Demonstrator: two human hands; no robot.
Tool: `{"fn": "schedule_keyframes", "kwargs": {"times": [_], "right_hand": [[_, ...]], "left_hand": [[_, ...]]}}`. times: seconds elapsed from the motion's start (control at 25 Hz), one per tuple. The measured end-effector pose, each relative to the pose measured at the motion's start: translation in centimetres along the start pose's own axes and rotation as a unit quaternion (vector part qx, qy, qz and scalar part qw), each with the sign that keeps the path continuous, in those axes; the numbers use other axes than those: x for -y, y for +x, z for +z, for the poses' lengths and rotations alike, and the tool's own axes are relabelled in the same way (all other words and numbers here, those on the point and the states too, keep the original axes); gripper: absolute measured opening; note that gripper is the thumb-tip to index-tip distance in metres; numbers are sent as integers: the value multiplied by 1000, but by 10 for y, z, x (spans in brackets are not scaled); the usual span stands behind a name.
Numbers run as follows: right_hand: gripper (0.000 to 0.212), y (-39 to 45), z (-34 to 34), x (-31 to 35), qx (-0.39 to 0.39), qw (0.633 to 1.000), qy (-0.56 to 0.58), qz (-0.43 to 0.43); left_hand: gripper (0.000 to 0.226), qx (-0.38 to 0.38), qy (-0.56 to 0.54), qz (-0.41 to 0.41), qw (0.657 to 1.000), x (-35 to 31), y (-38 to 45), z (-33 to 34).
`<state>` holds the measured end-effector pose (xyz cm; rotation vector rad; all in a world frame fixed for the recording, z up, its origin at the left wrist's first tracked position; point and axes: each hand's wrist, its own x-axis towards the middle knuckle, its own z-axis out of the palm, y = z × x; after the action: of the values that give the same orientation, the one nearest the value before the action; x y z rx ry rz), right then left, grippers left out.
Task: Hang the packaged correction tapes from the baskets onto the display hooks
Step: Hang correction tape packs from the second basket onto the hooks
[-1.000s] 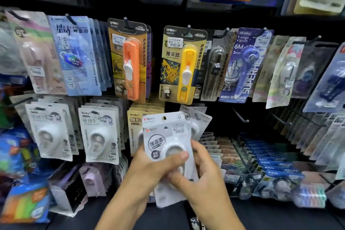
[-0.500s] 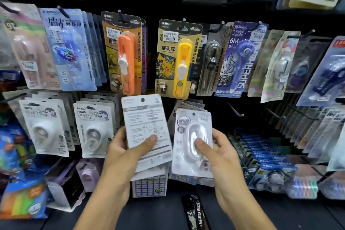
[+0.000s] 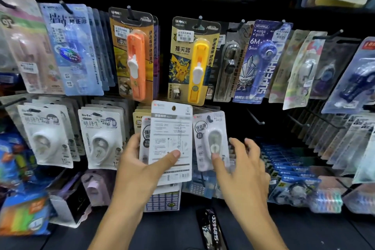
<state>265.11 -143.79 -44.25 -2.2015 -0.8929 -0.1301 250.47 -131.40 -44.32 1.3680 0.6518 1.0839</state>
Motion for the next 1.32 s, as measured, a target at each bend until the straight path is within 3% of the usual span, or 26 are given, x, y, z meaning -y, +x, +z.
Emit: {"fn": "schedule_keyframes", "kwargs": {"times": [0.08, 0.16, 0.24, 0.28, 0.32, 0.4, 0.44, 0.52, 0.64, 0.72, 0.88, 1.0, 1.08, 1.12, 1.16, 1.2, 1.32], "right_hand": [[49, -13, -2, 15, 40, 988, 143, -48], [68, -26, 3, 34, 136, 941, 310, -26], [96, -30, 12, 45, 151, 924, 352, -14], [99, -29, 14, 49, 145, 918, 370, -8], [89, -27, 14, 50, 140, 905, 402, 1], [44, -21, 8, 48, 130, 851, 507, 34], [28, -18, 5, 47, 116, 827, 545, 78], [16, -9, 6, 36, 85, 798, 570, 177], [24, 2, 9, 20, 94, 821, 543, 152], [32, 3, 10, 10, 68, 856, 494, 138], [34, 5, 15, -6, 46, 892, 427, 142], [11, 20, 14, -6, 35, 907, 379, 178], [41, 15, 15, -7, 36, 958, 237, 155], [46, 9, 17, -8, 20, 975, 194, 102], [46, 2, 18, -6, 10, 974, 224, 37], [45, -5, 18, -2, 34, 950, 310, -19], [40, -1, 21, 1, 101, 872, 477, -36]], "left_hand": [[57, -5, 87, 32, 996, 5, 0, 7], [70, 22, 146, 55, 988, 7, -6, 18], [79, 92, 79, 58, 991, 11, -13, 28], [81, 129, 46, 49, 989, 11, -15, 29], [84, 160, 25, 34, 986, 10, -15, 27], [96, 207, -4, -7, 978, 6, -13, 19], [103, 207, -20, -30, 978, 4, -12, 15], [103, 162, -60, -75, 982, -1, -10, 10], [52, 68, -72, -100, 990, -4, -10, 12], [35, 31, -77, -102, 991, -5, -8, 8], [34, 24, -104, -64, 992, -10, -5, 1], [32, 30, -106, -55, 992, -7, -5, 8], [29, 30, -98, -56, 993, -1, -1, 14], [28, 38, -87, -54, 994, 1, 1, 18], [27, 59, -61, -43, 996, 2, 2, 23], [26, 92, -18, -22, 995, 3, 3, 27], [16, 173, 115, 22, 978, 6, 5, 37]]}}
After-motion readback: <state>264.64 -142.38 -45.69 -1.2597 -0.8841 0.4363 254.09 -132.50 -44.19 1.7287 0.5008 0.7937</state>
